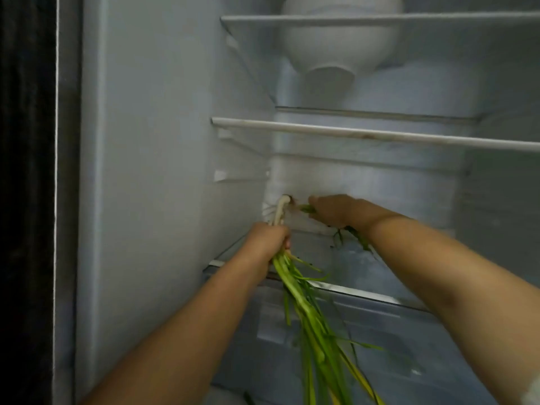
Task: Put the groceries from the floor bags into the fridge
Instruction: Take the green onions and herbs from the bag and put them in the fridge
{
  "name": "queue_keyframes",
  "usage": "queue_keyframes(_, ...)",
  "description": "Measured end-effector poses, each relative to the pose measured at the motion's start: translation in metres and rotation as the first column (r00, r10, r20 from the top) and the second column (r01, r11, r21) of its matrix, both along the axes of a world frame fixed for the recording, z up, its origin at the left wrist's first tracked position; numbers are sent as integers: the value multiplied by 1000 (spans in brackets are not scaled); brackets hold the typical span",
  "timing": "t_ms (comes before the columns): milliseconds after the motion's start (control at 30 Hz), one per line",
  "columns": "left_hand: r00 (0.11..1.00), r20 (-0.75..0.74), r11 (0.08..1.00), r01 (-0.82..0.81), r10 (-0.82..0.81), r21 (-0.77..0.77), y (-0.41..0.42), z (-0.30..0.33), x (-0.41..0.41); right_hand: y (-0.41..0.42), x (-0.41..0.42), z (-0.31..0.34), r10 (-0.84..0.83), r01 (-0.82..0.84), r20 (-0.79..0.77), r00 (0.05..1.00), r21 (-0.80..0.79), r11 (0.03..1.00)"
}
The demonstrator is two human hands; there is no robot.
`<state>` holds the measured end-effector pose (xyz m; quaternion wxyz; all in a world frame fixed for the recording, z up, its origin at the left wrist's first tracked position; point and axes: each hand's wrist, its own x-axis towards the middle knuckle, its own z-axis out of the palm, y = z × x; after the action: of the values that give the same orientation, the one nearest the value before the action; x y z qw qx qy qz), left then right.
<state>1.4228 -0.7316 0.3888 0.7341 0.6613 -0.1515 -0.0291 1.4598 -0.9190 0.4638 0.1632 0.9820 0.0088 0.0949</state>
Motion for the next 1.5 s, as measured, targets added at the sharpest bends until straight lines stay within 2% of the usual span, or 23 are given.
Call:
queue_keyframes(133,1000,-7,999,2,-2,-35,2,-1,-3,-2,43,-26,-133,132,-85,987,-15,991)
queue_keyframes(233,1000,-17,997,16,-18,-72,3,-1,-5,1,54,-38,-245,234,-215,945,-73,969)
queue_keyframes(300,999,-33,994,38,-42,-102,4,0,-4,4,50,-32,-258,247,-281,924,-74,966)
queue_keyframes(367,997,-45,990,53,-59,-128,5,-1,-3,9,39,-20,-187,204,-309,932,21,979)
queue_keyframes(433,998,-37,990,53,-58,-131,6,-1,-1,17,22,-5,-83,134,-217,973,234,963)
queue_keyframes(467,998,-31,991,50,-54,-127,6,-1,-2,22,11,3,-35,91,-156,987,369,925)
queue_keyframes(533,998,-27,987,60,-65,-147,8,1,-6,34,-16,12,81,-18,-64,995,669,743)
queue_keyframes(600,994,-29,967,97,-107,-234,12,6,-12,50,-56,10,219,-74,-27,975,896,439)
queue_keyframes(667,989,-13,905,130,-148,-406,17,12,-17,67,-96,-2,338,-71,15,941,986,152)
queue_keyframes(700,987,1,861,138,-158,-490,20,15,-19,72,-111,-12,366,-58,33,930,997,58)
queue_keyframes(767,987,29,785,144,-158,-603,22,21,-25,84,-139,-31,389,-15,22,921,1000,-20)
queue_keyframes(867,982,59,705,169,-178,-689,18,43,-39,92,-166,-47,455,30,-10,890,999,-38)
queue_keyframes(967,971,81,626,208,-226,-752,12,75,-55,85,-192,-35,471,67,-9,882,992,-108)
queue_keyframes(1033,964,65,579,207,-257,-789,7,87,-58,72,-205,-22,478,85,-58,876,996,-37)
queue_keyframes(1133,956,12,557,182,-295,-810,1,91,-57,40,-221,-1,416,97,-175,892,975,201)
queue_keyframes(1233,943,-44,565,160,-330,-810,-7,92,-56,10,-231,28,251,129,-251,935,899,419)
queue_keyframes(1300,932,-73,611,172,-355,-773,-14,94,-54,-2,-233,47,87,104,-198,976,783,613)
queue_keyframes(1367,917,-119,681,191,-381,-707,-18,94,-49,-10,-230,61,-65,81,-49,997,564,822)
queue_keyframes(1433,901,-178,740,199,-397,-642,-21,95,-41,-15,-222,67,-105,64,92,990,375,925)
queue_keyframes(1500,884,-247,795,196,-397,-575,-25,94,-32,-21,-207,65,-103,65,150,983,235,970)
